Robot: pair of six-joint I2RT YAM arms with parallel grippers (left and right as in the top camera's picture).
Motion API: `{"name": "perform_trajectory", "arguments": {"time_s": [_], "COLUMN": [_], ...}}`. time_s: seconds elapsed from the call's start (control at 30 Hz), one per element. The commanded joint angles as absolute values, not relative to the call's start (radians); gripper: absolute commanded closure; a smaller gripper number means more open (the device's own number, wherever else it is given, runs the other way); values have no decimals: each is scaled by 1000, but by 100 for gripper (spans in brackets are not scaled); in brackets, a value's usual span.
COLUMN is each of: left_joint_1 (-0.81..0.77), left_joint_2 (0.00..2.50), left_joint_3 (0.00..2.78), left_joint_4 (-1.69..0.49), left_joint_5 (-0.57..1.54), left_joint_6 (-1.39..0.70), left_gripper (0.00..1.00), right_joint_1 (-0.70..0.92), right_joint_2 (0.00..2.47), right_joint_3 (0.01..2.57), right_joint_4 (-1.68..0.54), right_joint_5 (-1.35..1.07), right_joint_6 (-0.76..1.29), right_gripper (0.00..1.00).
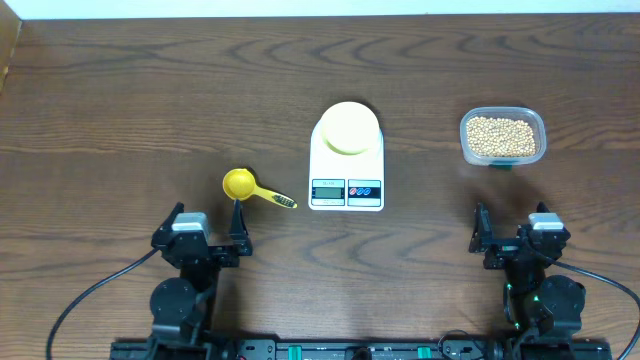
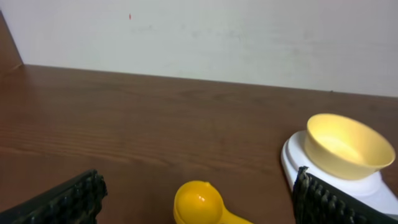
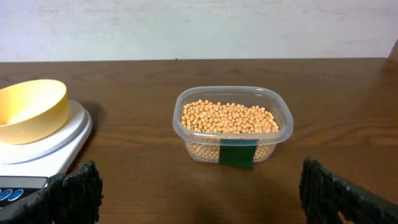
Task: Scoop item into bowl and weigh 50g on scale
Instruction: 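Move the left gripper over the yellow scoop and lower onto it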
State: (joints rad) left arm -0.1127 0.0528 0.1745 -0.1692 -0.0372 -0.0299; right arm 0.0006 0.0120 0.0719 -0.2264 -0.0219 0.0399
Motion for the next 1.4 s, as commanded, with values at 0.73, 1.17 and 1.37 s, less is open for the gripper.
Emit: {"name": "perform_trajectory", "arguments": {"time_s": [0.73,1.17,1.37], "left_joint_1": [-109,-109,-109], "left_joint_2": [648,750,776], "left_joint_3": [810,809,809], "left_joint_4": [-628,-703,-699], "left_joint_5": [279,432,422], "left_joint_6": [-223,-223,-223], "left_gripper": [2,2,2], "right_joint_1": [15,15,15], "right_joint_2": [8,8,8], "right_joint_3": [69,69,69], "right_joint_4": [-227,-227,-228], "right_joint_5": [-17,-17,-17], "right_joint_6": [28,28,28], "right_gripper": [1,1,1]}}
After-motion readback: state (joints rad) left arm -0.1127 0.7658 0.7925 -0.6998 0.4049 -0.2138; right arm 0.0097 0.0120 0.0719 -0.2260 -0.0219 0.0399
